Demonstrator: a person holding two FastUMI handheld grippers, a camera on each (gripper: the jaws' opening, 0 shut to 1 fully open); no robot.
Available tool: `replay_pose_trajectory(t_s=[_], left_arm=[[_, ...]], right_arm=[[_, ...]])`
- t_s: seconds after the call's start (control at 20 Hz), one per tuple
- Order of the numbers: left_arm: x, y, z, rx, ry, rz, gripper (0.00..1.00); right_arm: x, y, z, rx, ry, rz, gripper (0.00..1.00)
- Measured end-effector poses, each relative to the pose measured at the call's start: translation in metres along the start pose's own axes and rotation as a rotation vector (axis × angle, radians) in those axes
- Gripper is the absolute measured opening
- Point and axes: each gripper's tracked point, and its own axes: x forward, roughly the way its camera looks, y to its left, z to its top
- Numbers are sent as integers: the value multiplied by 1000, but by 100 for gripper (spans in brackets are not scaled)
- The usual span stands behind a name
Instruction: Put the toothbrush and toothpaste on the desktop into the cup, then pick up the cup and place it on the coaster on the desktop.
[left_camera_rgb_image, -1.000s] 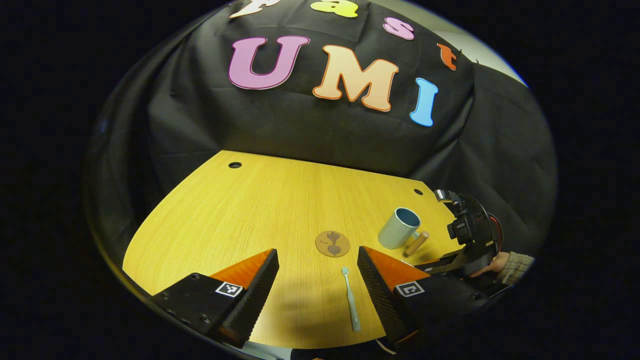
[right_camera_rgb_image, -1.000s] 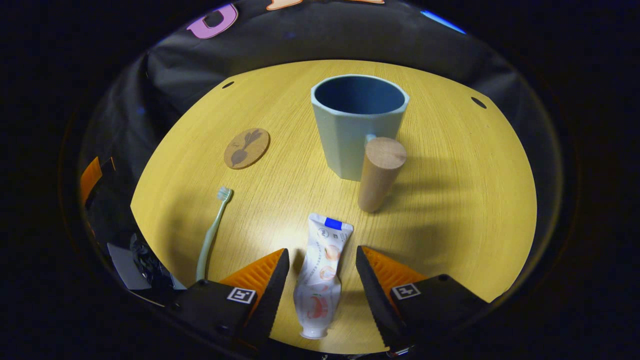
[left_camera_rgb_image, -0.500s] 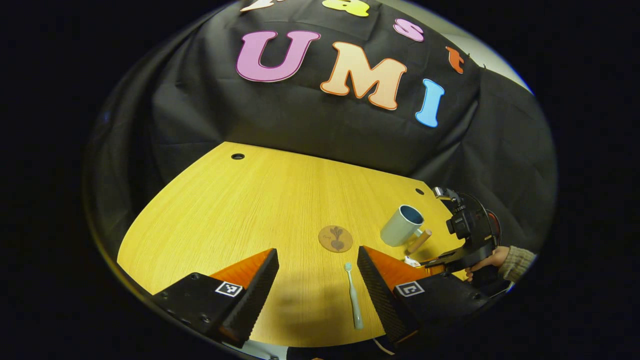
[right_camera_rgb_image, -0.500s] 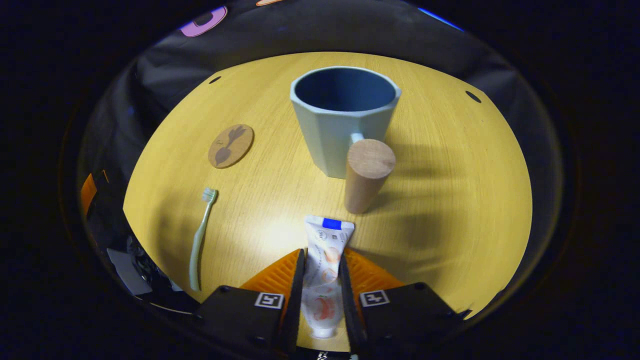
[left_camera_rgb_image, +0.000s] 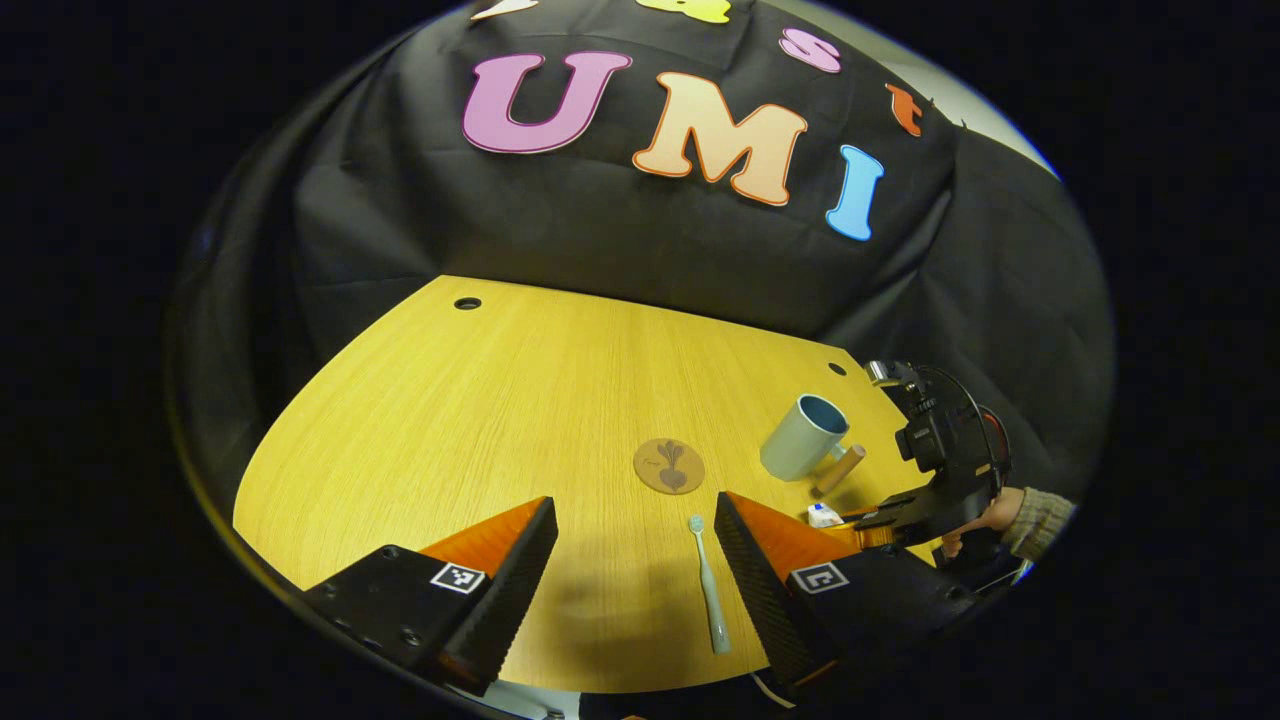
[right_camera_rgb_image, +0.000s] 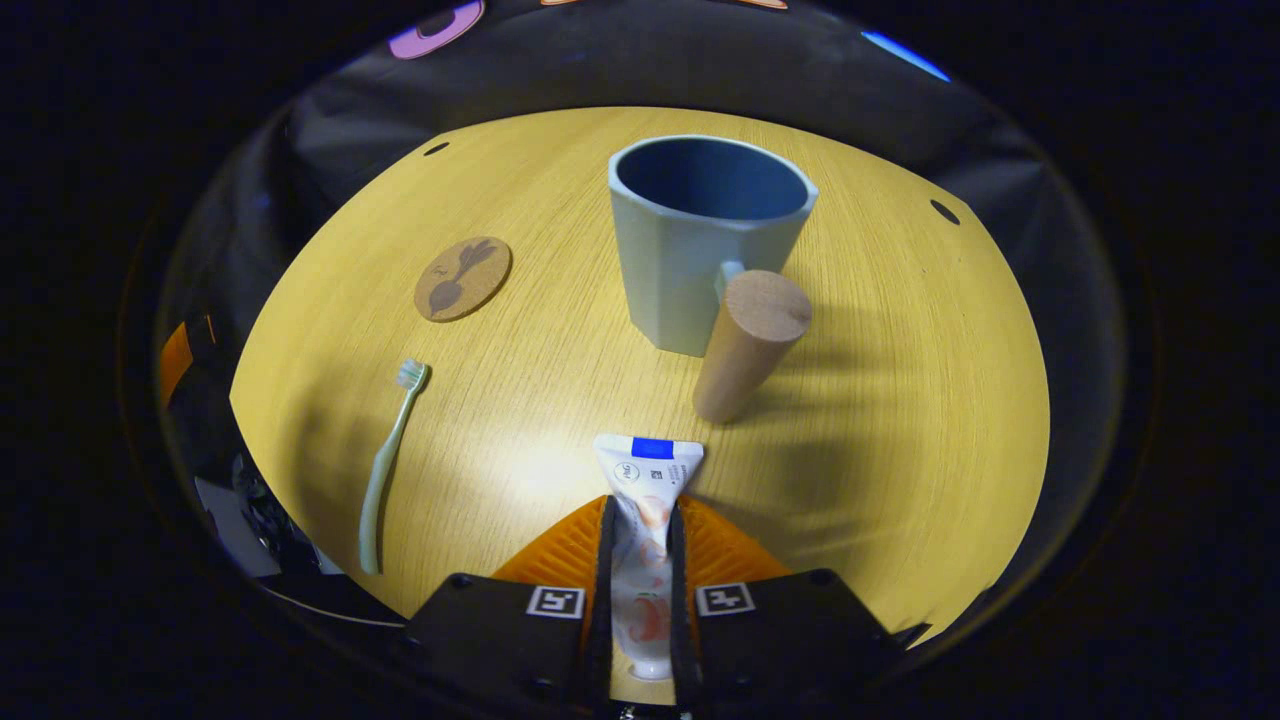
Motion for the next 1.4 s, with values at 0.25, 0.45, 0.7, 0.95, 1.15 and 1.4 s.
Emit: replay_pose_trajectory(t_s=[0.25, 0.45, 0.7, 0.95, 1.15, 1.4], left_arm=[[6, -15, -22, 38, 90, -24, 94], [13, -37, -42, 78, 197, -51, 94], [25, -56, -60, 76, 283, -53, 94], [34, -58, -82, 61, 367, -26, 96], [40, -50, -97, 53, 451, -12, 93], [47, -47, -109, 72, 565, 31, 92]], right_arm=[[0, 1, 1, -9, -28, 15, 11], [0, 0, 0, -22, -47, 19, 9], [-1, 2, 1, -28, -67, 31, 9], [-16, -8, 4, 7, -142, 39, 9], [-33, -12, 6, 43, -206, 100, 9], [-64, -44, -6, 114, -250, 114, 8]])
